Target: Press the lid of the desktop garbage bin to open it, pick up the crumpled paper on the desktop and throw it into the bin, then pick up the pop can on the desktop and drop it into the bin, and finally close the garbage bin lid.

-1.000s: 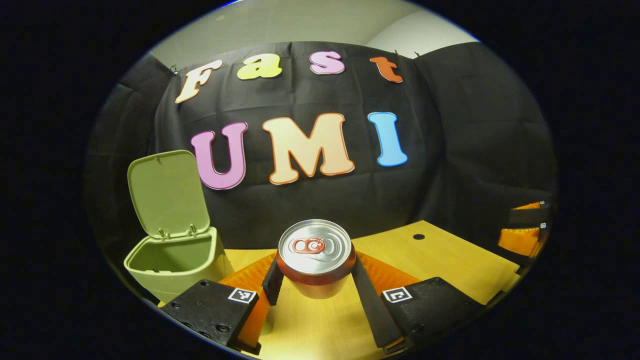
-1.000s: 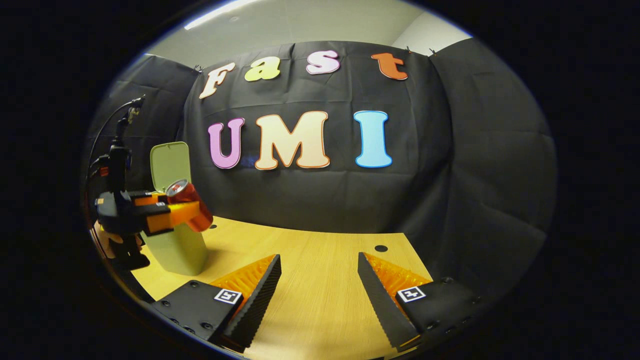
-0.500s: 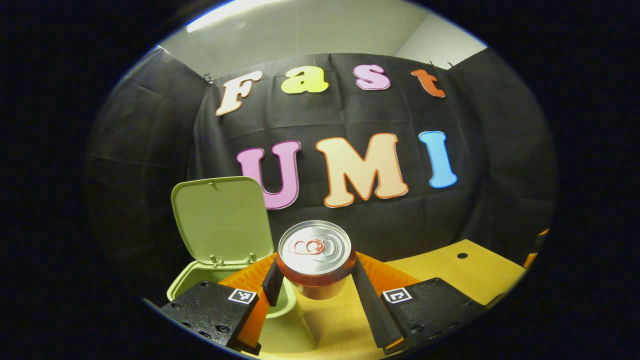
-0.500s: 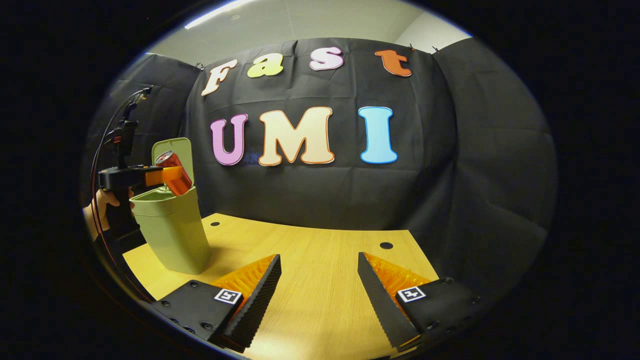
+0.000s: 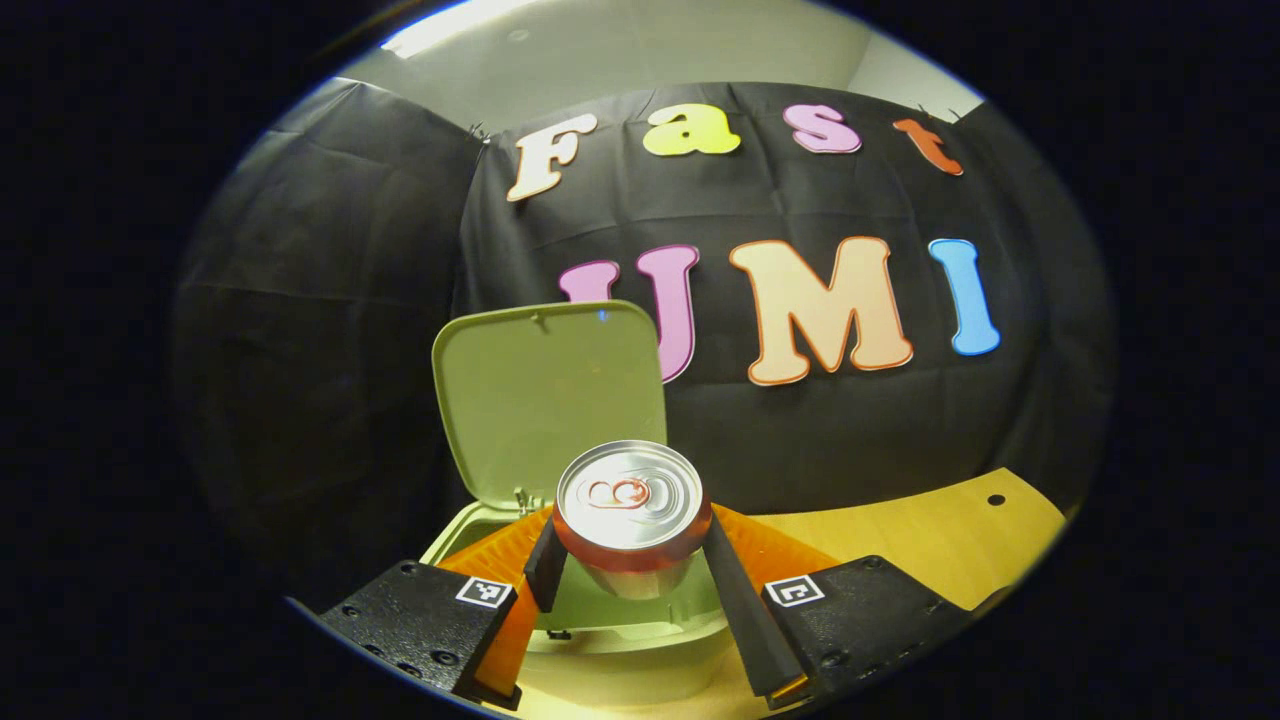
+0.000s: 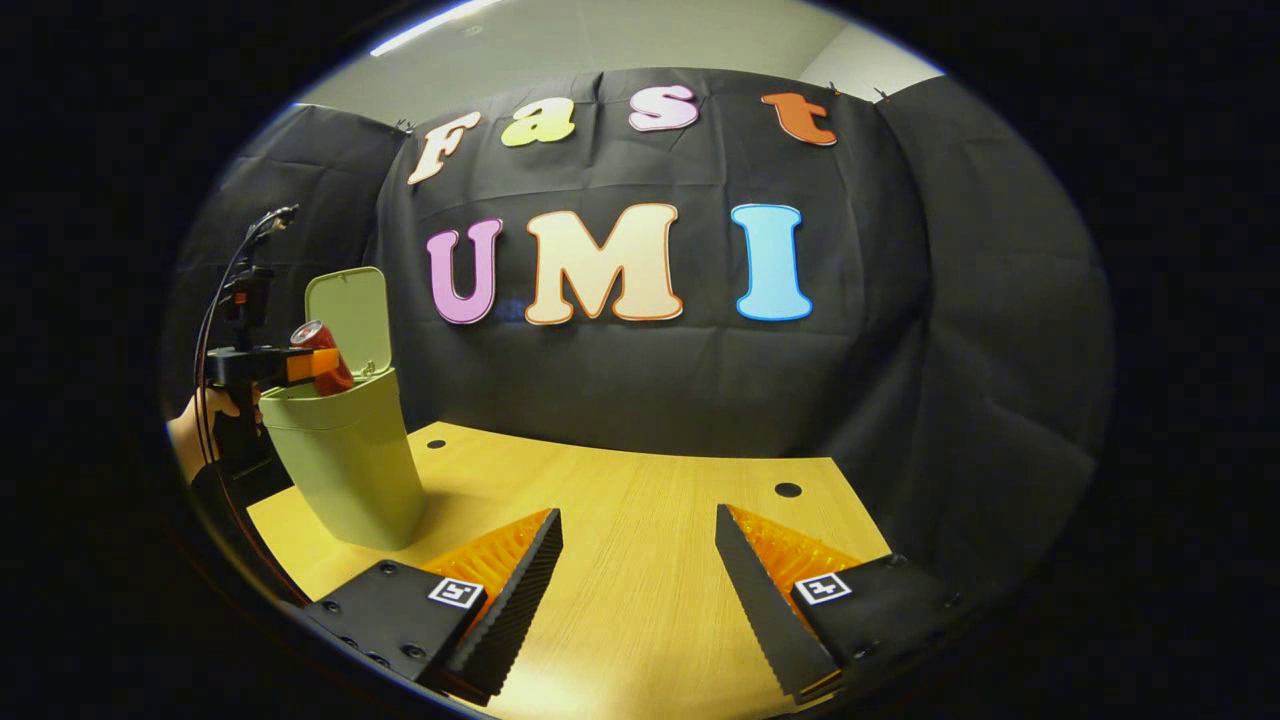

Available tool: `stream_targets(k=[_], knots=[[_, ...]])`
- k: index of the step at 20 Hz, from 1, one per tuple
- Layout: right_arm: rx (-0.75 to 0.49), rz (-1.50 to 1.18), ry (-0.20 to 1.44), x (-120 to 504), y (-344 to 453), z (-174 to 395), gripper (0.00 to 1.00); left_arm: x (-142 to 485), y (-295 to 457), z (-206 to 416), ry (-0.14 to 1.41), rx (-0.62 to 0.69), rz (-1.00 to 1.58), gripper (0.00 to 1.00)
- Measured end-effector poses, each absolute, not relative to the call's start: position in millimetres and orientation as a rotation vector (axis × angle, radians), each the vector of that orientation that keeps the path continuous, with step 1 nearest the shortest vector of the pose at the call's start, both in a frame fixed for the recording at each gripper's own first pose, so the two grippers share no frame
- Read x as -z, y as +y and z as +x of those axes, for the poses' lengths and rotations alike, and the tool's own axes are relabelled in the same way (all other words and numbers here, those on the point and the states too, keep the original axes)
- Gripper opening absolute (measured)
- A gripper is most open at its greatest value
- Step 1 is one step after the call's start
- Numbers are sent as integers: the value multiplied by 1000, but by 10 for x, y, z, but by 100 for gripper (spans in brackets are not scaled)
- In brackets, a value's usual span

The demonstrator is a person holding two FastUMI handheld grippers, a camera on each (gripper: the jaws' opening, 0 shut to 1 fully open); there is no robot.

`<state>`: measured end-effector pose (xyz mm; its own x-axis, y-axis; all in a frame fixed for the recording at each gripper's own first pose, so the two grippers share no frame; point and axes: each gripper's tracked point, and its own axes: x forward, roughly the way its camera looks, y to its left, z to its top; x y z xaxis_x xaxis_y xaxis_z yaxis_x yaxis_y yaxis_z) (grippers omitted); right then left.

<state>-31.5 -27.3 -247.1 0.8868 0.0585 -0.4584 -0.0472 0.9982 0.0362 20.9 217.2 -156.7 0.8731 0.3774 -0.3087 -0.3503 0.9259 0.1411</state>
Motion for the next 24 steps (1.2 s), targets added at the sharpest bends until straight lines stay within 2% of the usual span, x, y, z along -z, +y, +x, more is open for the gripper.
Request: stream_targets(k=[2,6,7,8,9,10,11,12,13,21,22,24], knots=[[-63,36,477,2472,-185,-269,97,1654,2277,168,365,-414,96,78],[-68,44,461,2449,-37,-206,97,1450,2384,181,318,-420,126,89],[-66,43,457,2455,1,-184,97,1323,2402,221,294,-416,139,99],[-63,46,455,2453,29,-167,97,1231,2430,269,275,-404,150,95],[-59,51,453,2460,64,-166,97,1130,2454,325,258,-396,154,99],[-53,55,451,2457,101,-160,97,1014,2488,367,245,-388,151,94],[-49,57,448,2460,148,-155,97,887,2525,435,220,-382,141,99],[-45,57,448,2467,188,-146,97,784,2557,488,204,-374,125,94],[-42,57,448,2482,237,-159,97,693,2592,543,188,-364,106,94],[16,72,475,2679,496,-236,97,64,2934,970,70,-310,98,94],[29,80,474,2690,513,-243,97,20,2960,1030,59,-299,109,99],[55,101,476,2723,559,-267,97,-46,3023,1137,54,-288,128,89]])
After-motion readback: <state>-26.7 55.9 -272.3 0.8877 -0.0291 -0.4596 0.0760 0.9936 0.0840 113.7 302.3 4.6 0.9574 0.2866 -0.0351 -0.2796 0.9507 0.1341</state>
